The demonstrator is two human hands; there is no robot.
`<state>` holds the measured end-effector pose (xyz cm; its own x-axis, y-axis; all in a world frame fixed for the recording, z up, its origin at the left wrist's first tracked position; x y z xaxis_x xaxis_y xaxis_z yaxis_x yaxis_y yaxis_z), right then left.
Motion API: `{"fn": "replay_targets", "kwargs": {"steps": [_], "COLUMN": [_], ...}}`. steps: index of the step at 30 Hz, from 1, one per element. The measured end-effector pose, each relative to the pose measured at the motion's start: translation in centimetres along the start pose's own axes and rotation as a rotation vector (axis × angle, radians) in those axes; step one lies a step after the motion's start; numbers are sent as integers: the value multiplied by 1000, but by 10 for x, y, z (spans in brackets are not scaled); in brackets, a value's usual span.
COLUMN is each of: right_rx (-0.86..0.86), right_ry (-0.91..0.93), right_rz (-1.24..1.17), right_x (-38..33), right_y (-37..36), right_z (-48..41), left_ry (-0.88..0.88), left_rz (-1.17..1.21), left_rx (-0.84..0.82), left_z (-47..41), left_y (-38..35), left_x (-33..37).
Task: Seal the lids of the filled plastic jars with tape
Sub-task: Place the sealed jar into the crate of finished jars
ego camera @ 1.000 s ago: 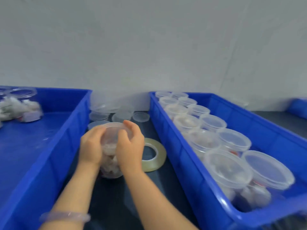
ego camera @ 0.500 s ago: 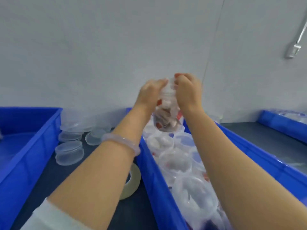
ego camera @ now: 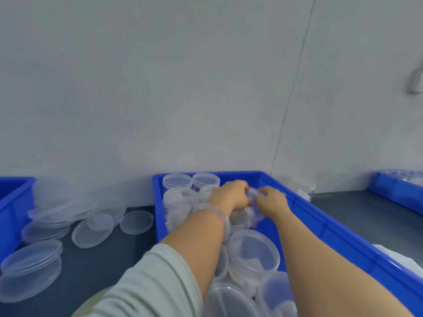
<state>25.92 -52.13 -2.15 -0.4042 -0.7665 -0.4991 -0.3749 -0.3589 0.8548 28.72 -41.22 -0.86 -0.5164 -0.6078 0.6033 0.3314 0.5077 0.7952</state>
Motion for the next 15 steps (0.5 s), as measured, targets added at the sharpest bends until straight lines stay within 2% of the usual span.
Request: {"fn": "replay_targets", "kwargs": {"steps": [2,5,6,8,12,14,15], "right_rx": [-166,-110,-75,-107,-357,-335,-293], "right_ry": [-67,-300,-326,-287,-156,-120,-80], "right_rz": [46,-182,-235,-254,-296,-135,21], "right_x": [10,23,20,7,-32,-44,-50], "right_y": [-28,-30,-28,-39,-62,-54,-49], "right_z": [1,-2,-4,-10,-1,4,3], "left_ry": [75,42,48,89,136,130,128], "left_rz": [-146,-162,-164,-160,-64,13,31], "left_rx": [-56,65,103,109,78,104,126], "left_z": [-8,-16,-13,-11,11,24,32], "left_y": [-15,-2,8,21,40,52,59], "left_x": [-19,-23,-26,-41,-74,-90,-99]}}
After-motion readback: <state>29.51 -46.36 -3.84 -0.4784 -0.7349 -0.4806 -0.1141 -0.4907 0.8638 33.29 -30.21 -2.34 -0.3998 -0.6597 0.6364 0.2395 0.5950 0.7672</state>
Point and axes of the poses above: each hand's wrist, its own z-axis away from the middle knuckle, its own y-axis out of the back of the hand, x = y × z, the point moved 9 cm from there along -z, towards the middle knuckle, and after that the axes turned 8 degrees about z, right-handed, at the moved point
